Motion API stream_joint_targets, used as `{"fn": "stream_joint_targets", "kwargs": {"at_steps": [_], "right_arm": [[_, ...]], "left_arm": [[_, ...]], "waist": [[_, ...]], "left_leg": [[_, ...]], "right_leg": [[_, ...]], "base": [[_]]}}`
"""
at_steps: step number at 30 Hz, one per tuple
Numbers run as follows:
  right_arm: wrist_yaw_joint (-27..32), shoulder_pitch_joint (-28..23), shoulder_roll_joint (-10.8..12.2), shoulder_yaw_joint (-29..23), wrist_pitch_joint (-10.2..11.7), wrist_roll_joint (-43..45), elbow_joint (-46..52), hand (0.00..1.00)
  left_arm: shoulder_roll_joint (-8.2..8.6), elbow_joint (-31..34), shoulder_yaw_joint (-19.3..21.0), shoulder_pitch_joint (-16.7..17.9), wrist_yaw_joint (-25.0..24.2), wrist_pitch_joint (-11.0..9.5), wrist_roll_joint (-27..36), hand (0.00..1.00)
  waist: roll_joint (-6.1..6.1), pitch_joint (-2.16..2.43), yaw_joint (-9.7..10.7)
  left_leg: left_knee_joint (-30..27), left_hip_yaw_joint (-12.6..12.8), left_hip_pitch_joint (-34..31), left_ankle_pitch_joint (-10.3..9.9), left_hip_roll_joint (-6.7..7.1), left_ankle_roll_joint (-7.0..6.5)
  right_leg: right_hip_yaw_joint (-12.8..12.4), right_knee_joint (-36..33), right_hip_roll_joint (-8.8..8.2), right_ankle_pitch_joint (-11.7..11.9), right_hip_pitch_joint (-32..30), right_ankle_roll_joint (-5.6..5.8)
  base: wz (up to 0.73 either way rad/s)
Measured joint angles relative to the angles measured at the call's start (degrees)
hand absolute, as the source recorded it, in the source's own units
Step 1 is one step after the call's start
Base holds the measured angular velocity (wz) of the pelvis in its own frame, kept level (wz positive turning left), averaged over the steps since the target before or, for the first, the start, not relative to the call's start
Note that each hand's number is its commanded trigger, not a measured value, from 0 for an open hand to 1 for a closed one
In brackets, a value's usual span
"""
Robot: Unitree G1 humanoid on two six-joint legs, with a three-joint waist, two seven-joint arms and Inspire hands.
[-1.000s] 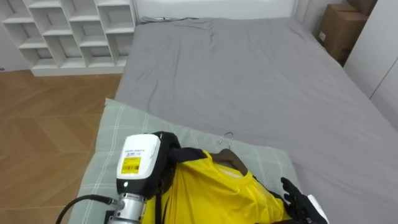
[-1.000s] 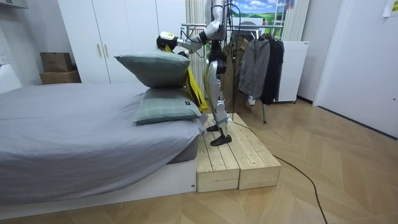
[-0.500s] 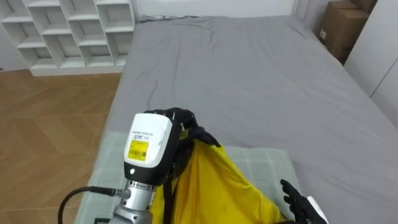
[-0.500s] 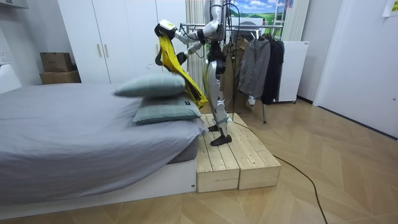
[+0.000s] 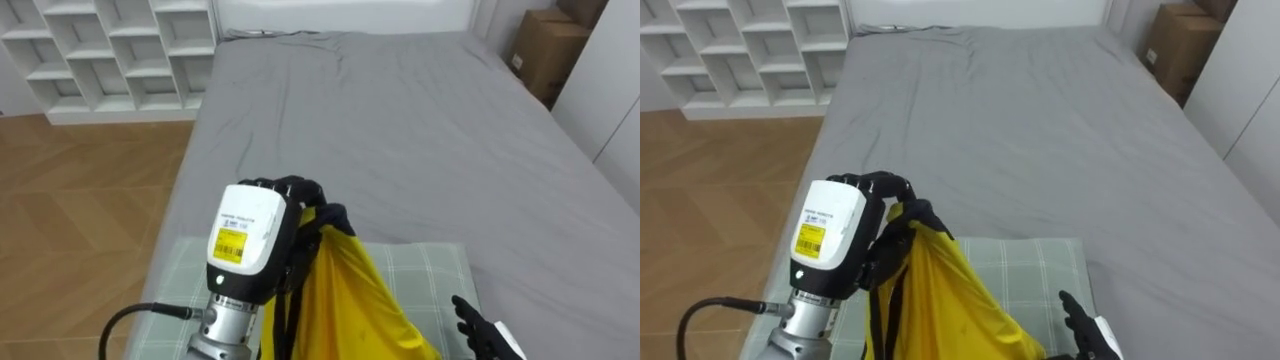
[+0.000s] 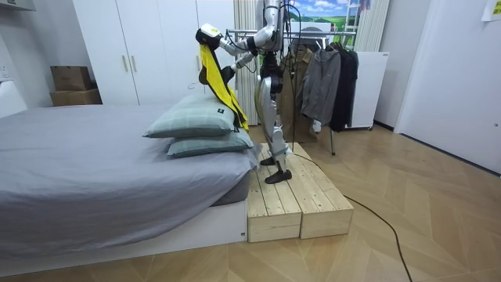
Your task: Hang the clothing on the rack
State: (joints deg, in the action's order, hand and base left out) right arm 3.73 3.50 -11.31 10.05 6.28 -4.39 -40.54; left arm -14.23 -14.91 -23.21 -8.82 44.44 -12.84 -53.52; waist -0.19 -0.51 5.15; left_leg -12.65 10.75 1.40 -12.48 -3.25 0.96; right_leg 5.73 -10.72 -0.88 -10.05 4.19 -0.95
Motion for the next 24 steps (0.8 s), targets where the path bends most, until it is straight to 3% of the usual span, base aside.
{"fn": "stream_joint_targets", "kwargs": {"at_steps": [2, 4, 5, 6, 7, 9, 11, 14, 17, 24], "right_arm": [[0.0, 0.0, 0.0, 0.0, 0.0, 0.0, 0.0, 0.0], [0.1, 0.0, 0.0, 0.0, 0.0, 0.0, -0.4, 0.0], [0.3, 0.0, 0.2, 0.1, 0.1, 0.0, -1.1, 0.0], [0.6, 0.5, 0.8, 0.4, 0.1, 0.1, -1.5, 0.0], [0.8, 0.9, 0.9, 1.0, 0.1, 0.1, -1.5, 0.0], [1.7, 0.9, 0.2, 1.7, 0.1, 0.0, -2.0, 0.0], [1.7, 1.0, 0.1, 1.6, 0.1, -0.1, -2.1, 0.0], [0.8, 1.1, 0.1, 1.6, 0.1, 0.0, -2.1, 0.0], [0.4, 1.1, 0.2, 2.2, 0.1, -0.2, -2.7, 0.0], [-0.3, 1.1, 0.1, 2.5, 0.1, -1.2, -4.6, 0.0]], "left_arm": [[0.01, 0.0, -0.1, 0.0, 0.0, 0.0, 0.0, 1.0], [0.13, 0.0, -0.7, 0.0, 0.0, 0.0, 0.0, 1.0], [0.29, 0.0, -1.3, 0.0, 0.0, 0.0, 0.1, 1.0], [-0.45, 0.2, -1.2, 0.0, 0.1, 0.0, 0.2, 1.0], [-0.83, 0.2, -0.9, 0.0, 0.1, 0.0, 0.4, 1.0], [-0.39, -0.2, -1.0, 0.0, -0.2, -0.2, 0.8, 1.0], [-0.03, -0.2, -1.0, 0.0, -0.2, -0.7, 0.8, 1.0], [0.05, -0.2, -1.0, 0.0, -0.2, -0.9, 0.6, 1.0], [-0.3, 0.2, -1.0, 0.0, -0.2, -0.9, -0.4, 1.0], [-1.14, 4.6, -1.3, 0.0, -0.2, -1.0, -3.5, 1.0]], "waist": [[0.04, 0.06, 0.0], [0.29, 0.19, -0.1], [0.87, 0.06, -0.3], [0.45, 0.22, -1.0], [0.05, 0.35, -0.9], [1.27, 0.41, 1.2], [1.12, 0.32, 1.2], [0.77, 0.11, 1.3], [0.49, -0.05, 1.4], [0.53, -0.03, 0.9]], "left_leg": [[0.1, -0.3, 0.1, 0.0, -0.1, 0.0], [0.4, -2.6, 0.5, 0.1, -0.86, -0.1], [0.9, -6.8, 1.2, 0.2, -1.78, 0.05], [0.6, -9.3, 1.1, 0.2, -2.04, 0.14], [0.5, -9.4, 1.0, -0.1, -1.74, 0.61], [1.8, -6.8, 2.4, -0.6, -2.19, 1.4], [2.5, -5.2, 3.4, -0.4, -2.39, 1.52], [2.2, -5.1, 3.9, -0.4, -2.0, 1.5], [2.1, -3.2, 3.2, -0.4, -1.67, 1.45], [2.1, -3.2, 2.8, 0.0, -0.88, 0.87]], "right_leg": [[0.8, -0.6, 0.01, 0.0, -0.3, 0.0], [1.4, -3.6, 0.06, -0.1, -2.0, 0.12], [1.6, -6.7, 0.7, -1.7, -4.6, 1.05], [-0.2, -0.6, 1.5, 0.3, -6.0, -0.04], [-0.4, 2.6, 1.04, 4.9, -6.5, -0.04], [1.8, 2.1, 1.56, 5.5, -5.0, -0.38], [1.4, 2.1, 1.91, 5.5, -4.3, -0.38], [1.4, 2.2, 2.01, 5.4, -3.7, -0.23], [1.5, 2.2, 1.38, 5.0, -3.8, 0.07], [1.8, 2.2, 0.61, 5.1, -4.0, 0.6]], "base": [[0.0], [-0.06], [-0.39], [-0.51], [-0.3], [0.05], [-0.02], [0.04], [0.17], [0.06]]}}
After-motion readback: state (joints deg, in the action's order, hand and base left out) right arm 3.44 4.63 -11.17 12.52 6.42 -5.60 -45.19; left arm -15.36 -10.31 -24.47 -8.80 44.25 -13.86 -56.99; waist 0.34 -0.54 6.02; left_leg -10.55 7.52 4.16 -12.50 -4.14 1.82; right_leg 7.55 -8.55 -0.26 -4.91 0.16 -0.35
